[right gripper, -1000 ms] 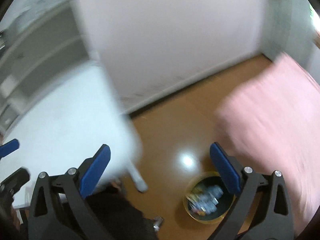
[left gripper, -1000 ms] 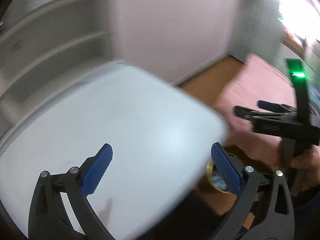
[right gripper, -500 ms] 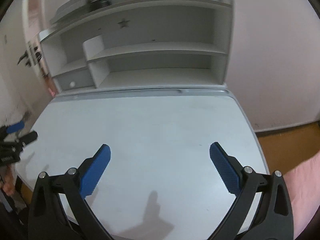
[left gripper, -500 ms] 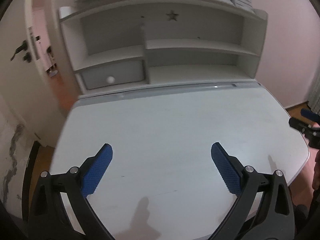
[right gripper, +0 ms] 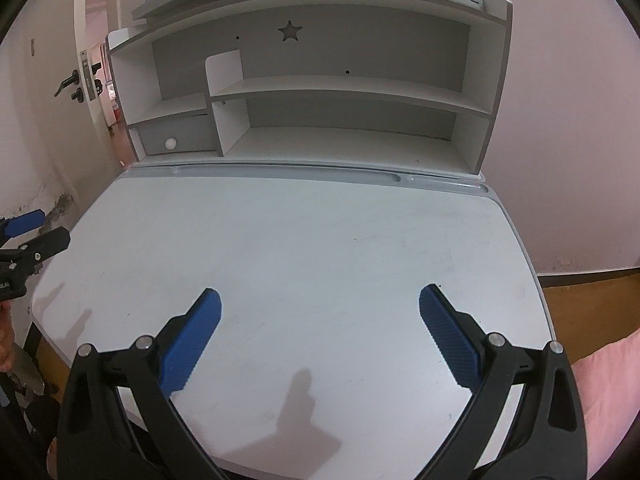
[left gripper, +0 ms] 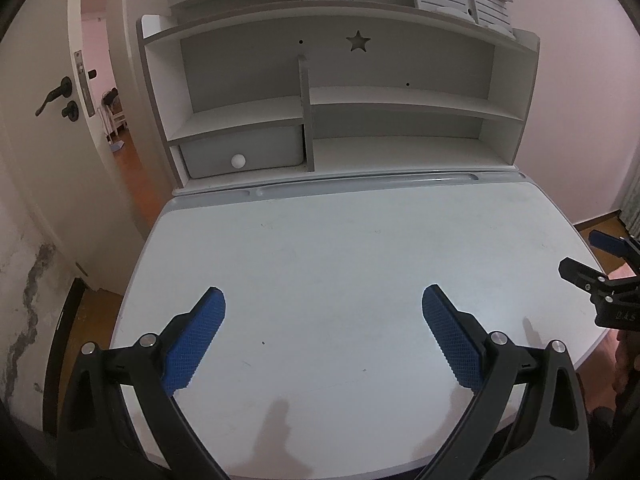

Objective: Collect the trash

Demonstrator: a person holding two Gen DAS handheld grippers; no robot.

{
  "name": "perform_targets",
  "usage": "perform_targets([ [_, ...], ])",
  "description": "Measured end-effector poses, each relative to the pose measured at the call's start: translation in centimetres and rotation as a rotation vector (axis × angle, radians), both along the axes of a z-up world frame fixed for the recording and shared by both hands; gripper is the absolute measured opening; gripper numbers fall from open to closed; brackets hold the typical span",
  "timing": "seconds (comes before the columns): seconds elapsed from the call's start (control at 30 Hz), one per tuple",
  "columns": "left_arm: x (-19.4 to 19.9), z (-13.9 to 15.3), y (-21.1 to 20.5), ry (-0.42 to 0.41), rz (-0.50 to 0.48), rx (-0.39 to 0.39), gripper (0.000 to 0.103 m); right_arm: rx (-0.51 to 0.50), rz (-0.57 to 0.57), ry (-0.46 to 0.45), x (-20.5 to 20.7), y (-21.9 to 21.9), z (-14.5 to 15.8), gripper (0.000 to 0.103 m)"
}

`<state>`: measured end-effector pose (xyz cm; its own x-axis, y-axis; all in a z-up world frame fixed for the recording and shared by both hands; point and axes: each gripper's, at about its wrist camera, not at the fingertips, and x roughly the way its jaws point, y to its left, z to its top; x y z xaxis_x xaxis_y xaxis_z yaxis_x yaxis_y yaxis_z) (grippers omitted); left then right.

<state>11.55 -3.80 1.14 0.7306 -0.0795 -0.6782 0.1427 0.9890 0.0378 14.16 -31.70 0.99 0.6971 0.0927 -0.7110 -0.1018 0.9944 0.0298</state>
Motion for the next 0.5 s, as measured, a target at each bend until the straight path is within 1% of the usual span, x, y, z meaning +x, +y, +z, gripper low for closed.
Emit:
perform_targets([
  [0.5,-0.55,-0.08,-0.25,0.003,0.005,-0.001,0.096,-0.004,0.0,-0.007,-0.28,0.23,0.28,0.096],
])
